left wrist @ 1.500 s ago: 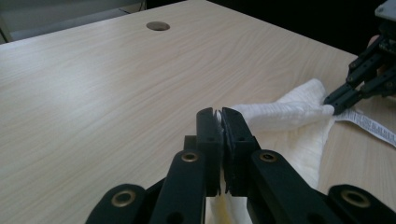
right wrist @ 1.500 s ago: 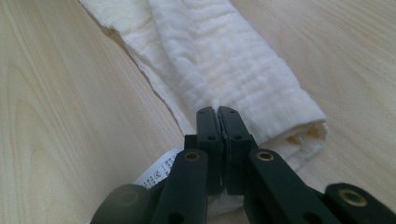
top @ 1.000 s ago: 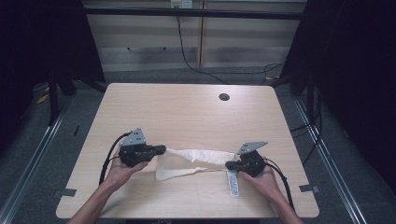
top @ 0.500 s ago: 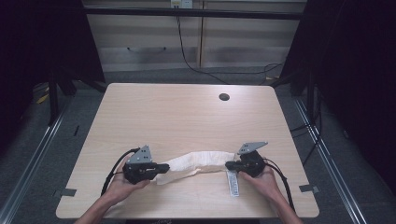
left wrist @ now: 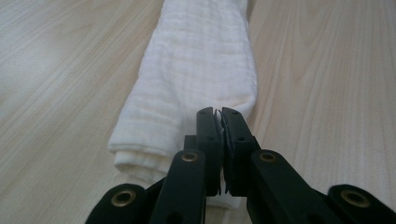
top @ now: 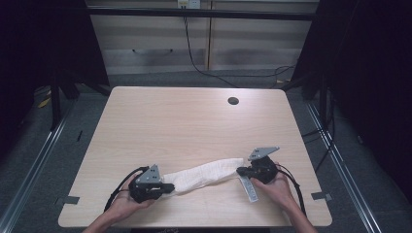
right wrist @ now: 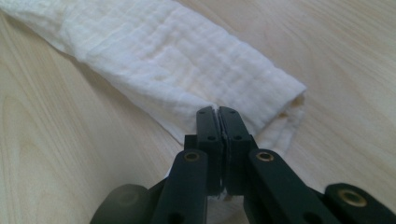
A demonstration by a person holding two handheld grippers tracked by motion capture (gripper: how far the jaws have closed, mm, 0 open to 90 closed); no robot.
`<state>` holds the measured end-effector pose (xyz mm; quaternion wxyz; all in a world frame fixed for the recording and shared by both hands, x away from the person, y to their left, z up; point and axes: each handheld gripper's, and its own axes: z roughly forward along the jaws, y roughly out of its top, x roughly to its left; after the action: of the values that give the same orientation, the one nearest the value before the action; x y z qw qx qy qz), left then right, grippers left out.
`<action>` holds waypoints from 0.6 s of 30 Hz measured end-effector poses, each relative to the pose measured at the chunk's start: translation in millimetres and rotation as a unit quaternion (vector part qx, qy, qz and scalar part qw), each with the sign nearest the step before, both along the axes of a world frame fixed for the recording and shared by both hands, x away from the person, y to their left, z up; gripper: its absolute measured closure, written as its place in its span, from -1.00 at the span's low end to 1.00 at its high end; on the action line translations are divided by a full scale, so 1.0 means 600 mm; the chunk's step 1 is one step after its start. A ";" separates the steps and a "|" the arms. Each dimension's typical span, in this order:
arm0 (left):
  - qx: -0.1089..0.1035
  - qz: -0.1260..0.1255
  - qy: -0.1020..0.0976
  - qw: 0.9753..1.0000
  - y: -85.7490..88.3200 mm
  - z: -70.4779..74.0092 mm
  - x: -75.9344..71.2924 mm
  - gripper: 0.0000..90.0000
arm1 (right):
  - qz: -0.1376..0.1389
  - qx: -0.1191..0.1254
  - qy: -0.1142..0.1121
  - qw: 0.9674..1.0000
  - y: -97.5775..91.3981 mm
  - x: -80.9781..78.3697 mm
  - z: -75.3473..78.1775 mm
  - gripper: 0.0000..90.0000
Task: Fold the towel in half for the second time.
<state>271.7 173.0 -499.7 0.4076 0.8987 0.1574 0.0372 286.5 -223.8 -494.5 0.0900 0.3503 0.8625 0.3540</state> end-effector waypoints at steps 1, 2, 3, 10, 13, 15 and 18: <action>0.000 0.003 -0.003 1.000 0.000 0.000 0.000 0.93 | -0.003 -0.001 -0.001 1.000 -0.002 -0.001 0.000 0.97; 0.002 0.002 -0.005 1.000 0.000 0.000 0.000 0.93 | -0.005 -0.003 -0.003 1.000 -0.004 -0.003 0.001 0.97; 0.002 0.002 -0.005 1.000 0.000 0.000 0.000 0.93 | -0.005 -0.003 -0.003 1.000 -0.004 -0.003 0.001 0.97; 0.002 0.014 -0.014 1.000 0.002 -0.002 0.009 0.93 | -0.013 -0.012 -0.013 1.000 -0.017 -0.030 0.003 0.97; 0.000 0.027 -0.016 1.000 0.003 -0.003 0.021 0.93 | -0.015 -0.002 -0.014 1.000 -0.018 -0.033 0.000 0.97; -0.005 0.038 -0.012 0.999 0.006 -0.005 0.035 0.93 | -0.020 0.001 -0.018 1.000 -0.017 -0.033 -0.002 0.97; -0.011 0.051 -0.011 0.999 0.010 -0.007 0.050 0.93 | -0.025 0.001 -0.021 0.999 -0.014 -0.031 -0.003 0.97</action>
<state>301.5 179.0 -504.2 0.4162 0.8847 0.1994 0.0658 267.8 -232.1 -496.4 0.1166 0.3640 0.8509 0.3602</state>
